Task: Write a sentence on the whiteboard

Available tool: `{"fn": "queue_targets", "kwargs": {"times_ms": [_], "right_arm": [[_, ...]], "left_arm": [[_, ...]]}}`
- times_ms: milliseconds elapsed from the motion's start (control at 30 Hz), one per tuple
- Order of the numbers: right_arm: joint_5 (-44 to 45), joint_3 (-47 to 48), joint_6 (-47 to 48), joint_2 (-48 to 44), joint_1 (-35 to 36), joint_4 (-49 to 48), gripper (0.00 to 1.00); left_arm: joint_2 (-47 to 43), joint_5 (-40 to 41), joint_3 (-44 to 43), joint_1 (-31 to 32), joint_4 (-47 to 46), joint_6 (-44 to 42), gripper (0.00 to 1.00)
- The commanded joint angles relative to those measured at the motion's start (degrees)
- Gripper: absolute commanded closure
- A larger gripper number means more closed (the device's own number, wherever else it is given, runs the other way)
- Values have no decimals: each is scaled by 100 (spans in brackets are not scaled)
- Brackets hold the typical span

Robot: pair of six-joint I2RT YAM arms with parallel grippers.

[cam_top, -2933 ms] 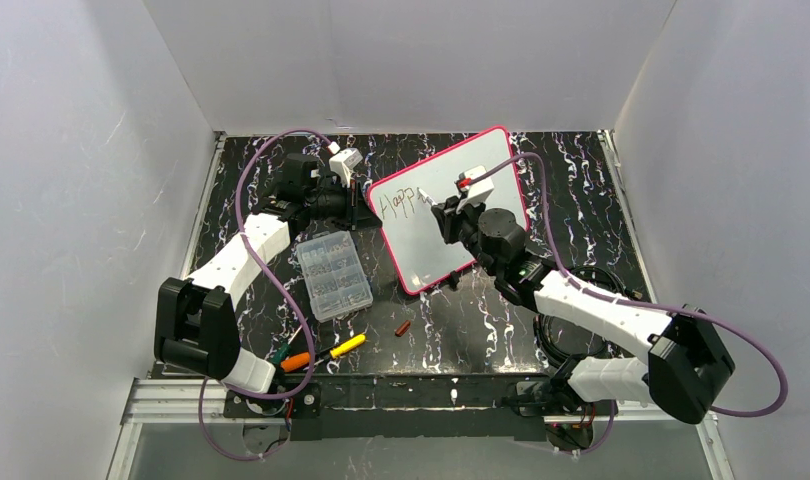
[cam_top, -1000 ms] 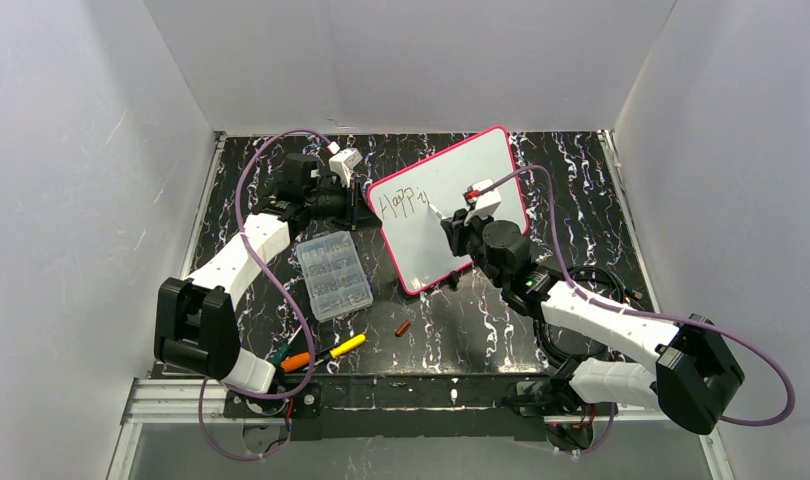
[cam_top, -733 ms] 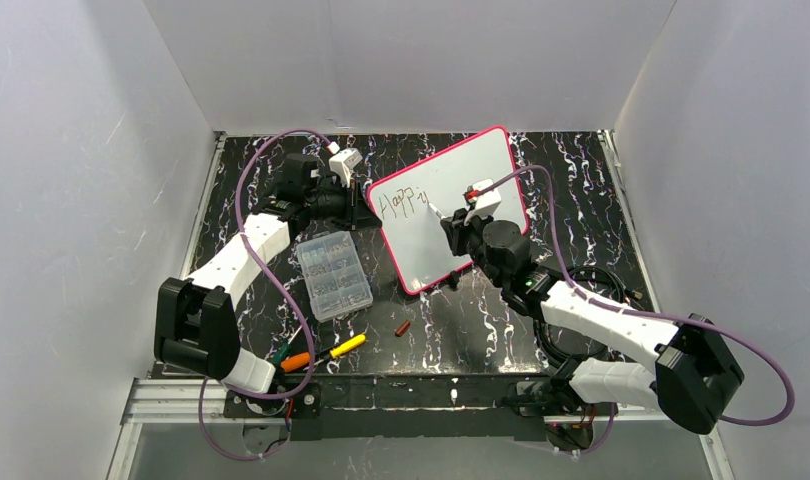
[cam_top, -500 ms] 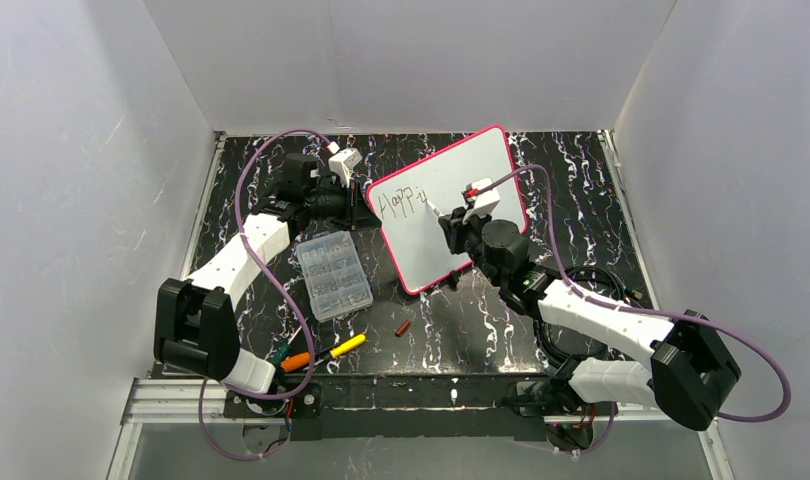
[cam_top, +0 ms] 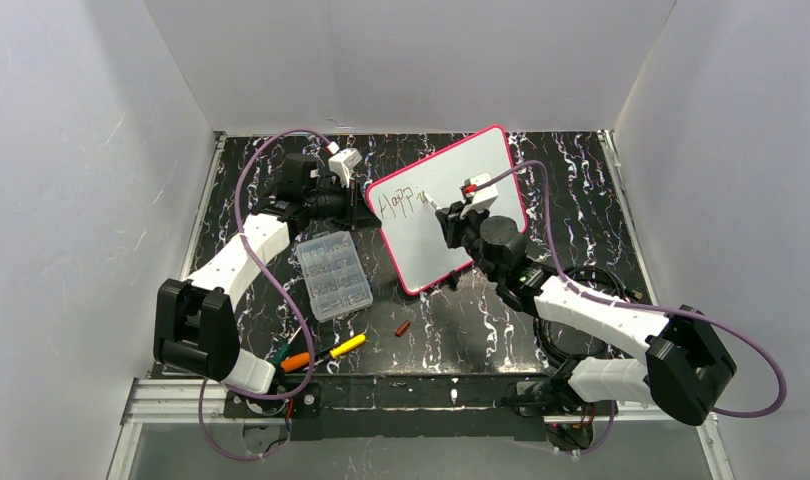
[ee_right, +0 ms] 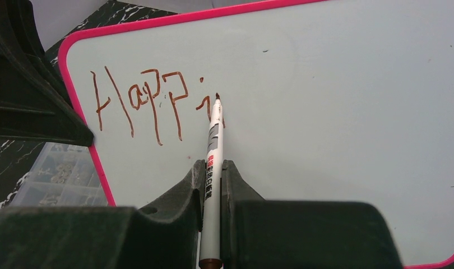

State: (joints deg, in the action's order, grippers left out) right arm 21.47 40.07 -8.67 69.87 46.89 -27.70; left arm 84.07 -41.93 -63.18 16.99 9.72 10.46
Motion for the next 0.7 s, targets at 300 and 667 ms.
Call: {"fn": "queue_targets", "kwargs": {"times_ms": [300,667], "right_arm": [[580,299,172,141,-5,-66,99],[459,116,62,57,-5,178,99]], "left_arm": [[-365,-218,-35,76,189,-157,100],[-370,-199,-32,76,189,-166,100]]}}
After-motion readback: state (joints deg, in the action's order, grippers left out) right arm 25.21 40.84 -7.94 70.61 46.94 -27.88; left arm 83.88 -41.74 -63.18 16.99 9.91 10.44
